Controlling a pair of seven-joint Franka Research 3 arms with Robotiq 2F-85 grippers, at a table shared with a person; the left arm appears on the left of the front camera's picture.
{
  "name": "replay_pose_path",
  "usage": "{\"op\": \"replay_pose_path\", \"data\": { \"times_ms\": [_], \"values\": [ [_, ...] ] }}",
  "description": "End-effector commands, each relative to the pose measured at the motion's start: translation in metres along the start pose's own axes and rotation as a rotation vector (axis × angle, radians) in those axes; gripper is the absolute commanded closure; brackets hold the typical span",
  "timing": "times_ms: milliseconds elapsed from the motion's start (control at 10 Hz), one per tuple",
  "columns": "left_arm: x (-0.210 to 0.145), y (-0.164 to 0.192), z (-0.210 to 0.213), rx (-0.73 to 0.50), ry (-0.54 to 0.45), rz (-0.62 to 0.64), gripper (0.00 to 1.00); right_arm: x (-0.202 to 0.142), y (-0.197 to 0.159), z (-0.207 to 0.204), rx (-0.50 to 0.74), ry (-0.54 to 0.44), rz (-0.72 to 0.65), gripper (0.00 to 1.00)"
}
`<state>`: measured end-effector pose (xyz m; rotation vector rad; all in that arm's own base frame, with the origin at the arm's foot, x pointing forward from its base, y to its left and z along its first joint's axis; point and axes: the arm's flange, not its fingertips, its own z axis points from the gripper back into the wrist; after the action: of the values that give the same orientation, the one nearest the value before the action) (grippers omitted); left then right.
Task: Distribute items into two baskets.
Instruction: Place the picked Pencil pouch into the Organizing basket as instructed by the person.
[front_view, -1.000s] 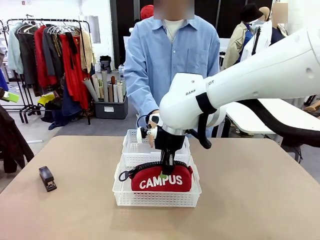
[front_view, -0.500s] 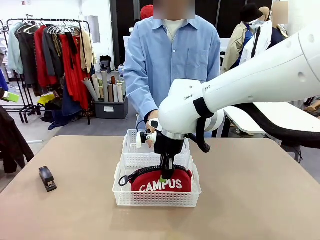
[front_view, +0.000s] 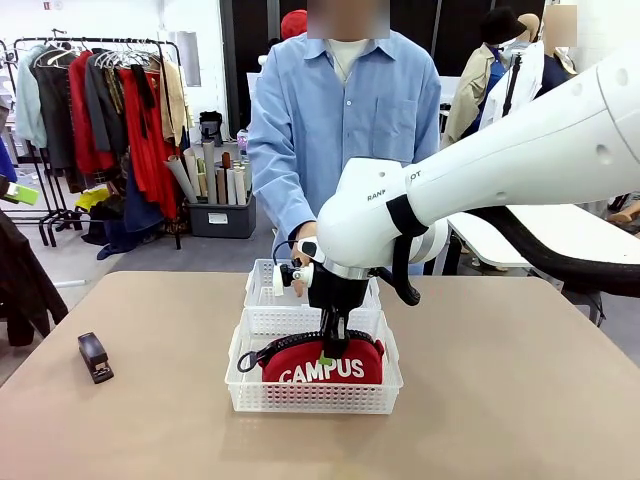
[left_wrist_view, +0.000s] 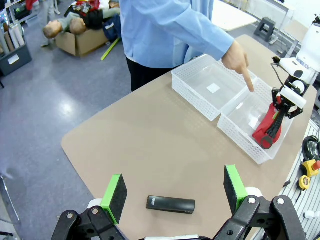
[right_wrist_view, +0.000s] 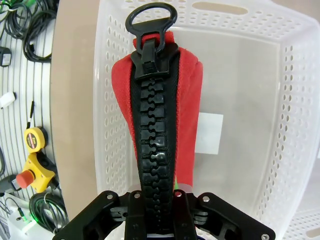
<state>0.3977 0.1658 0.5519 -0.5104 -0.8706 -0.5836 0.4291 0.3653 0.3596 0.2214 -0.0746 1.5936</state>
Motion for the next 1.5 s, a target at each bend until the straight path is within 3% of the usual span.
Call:
{"op": "replay_pose_path", "data": {
  "times_ms": [0, 200, 300, 700, 800, 1400],
  "values": [
    [0.0, 0.0, 0.0, -0.01, -0.02, -0.005, 0.0, 0.001, 0.001, 0.003, -0.005, -0.002, -0.003, 1.0],
    [0.0, 0.0, 0.0, -0.01, -0.02, -0.005, 0.0, -0.001, -0.002, 0.003, -0.012, -0.021, -0.011, 1.0],
    [0.0, 0.0, 0.0, -0.01, -0.02, -0.005, 0.0, -0.003, -0.003, 0.005, -0.008, -0.056, -0.032, 0.89],
    [0.0, 0.0, 0.0, -0.01, -0.02, -0.005, 0.0, -0.009, 0.001, 0.012, -0.027, -0.091, -0.036, 0.09],
    [0.0, 0.0, 0.0, -0.01, -0.02, -0.005, 0.0, -0.01, 0.002, 0.015, -0.022, -0.101, -0.041, 0.0],
    [0.0, 0.0, 0.0, -0.01, -0.02, -0.005, 0.0, -0.023, 0.014, 0.078, -0.053, -0.024, -0.042, 0.0]
  ]
}}
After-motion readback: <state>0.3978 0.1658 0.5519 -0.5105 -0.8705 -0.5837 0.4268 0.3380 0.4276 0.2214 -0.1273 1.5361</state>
